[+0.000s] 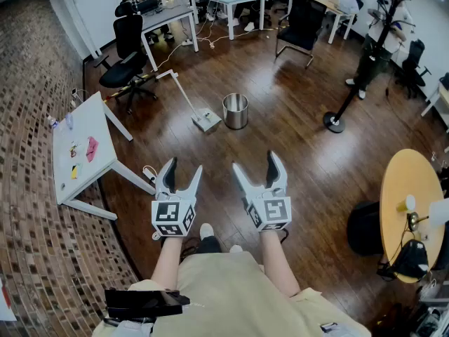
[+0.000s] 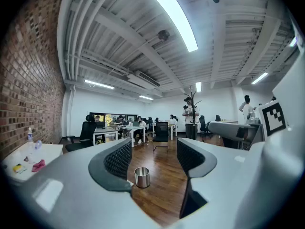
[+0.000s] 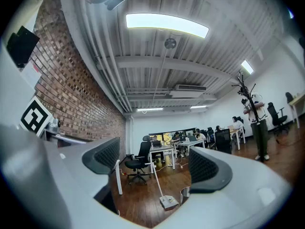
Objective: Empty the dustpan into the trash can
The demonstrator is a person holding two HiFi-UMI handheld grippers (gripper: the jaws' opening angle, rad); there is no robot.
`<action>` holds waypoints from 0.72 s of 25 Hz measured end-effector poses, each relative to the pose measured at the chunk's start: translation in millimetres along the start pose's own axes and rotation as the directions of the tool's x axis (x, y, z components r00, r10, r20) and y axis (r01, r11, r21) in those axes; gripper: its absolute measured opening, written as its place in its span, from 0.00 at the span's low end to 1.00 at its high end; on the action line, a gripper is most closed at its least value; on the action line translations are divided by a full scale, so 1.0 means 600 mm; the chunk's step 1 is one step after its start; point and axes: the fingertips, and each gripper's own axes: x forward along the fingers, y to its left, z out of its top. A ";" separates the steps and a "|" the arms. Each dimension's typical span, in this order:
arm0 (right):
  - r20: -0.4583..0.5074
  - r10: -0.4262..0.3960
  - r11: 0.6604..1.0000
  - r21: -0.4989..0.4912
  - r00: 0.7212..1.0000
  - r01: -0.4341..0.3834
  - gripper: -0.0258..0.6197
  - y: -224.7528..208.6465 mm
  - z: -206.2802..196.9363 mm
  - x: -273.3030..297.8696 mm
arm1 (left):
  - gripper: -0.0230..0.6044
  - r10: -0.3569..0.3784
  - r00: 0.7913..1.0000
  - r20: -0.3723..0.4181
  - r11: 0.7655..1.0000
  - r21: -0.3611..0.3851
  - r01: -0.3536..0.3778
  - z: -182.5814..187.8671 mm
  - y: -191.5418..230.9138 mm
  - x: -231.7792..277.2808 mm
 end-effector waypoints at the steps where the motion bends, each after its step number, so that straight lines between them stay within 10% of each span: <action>1: -0.003 0.000 1.000 -0.003 1.000 0.000 0.74 0.000 -0.004 0.005 | 0.50 -0.007 1.000 -0.002 1.000 -0.002 0.007 -0.003 0.001 0.007; 18: -0.052 0.012 0.999 -0.052 0.999 -0.015 0.74 -0.013 -0.038 0.146 | 0.50 -0.018 1.000 0.014 0.999 -0.032 0.018 -0.002 0.081 0.130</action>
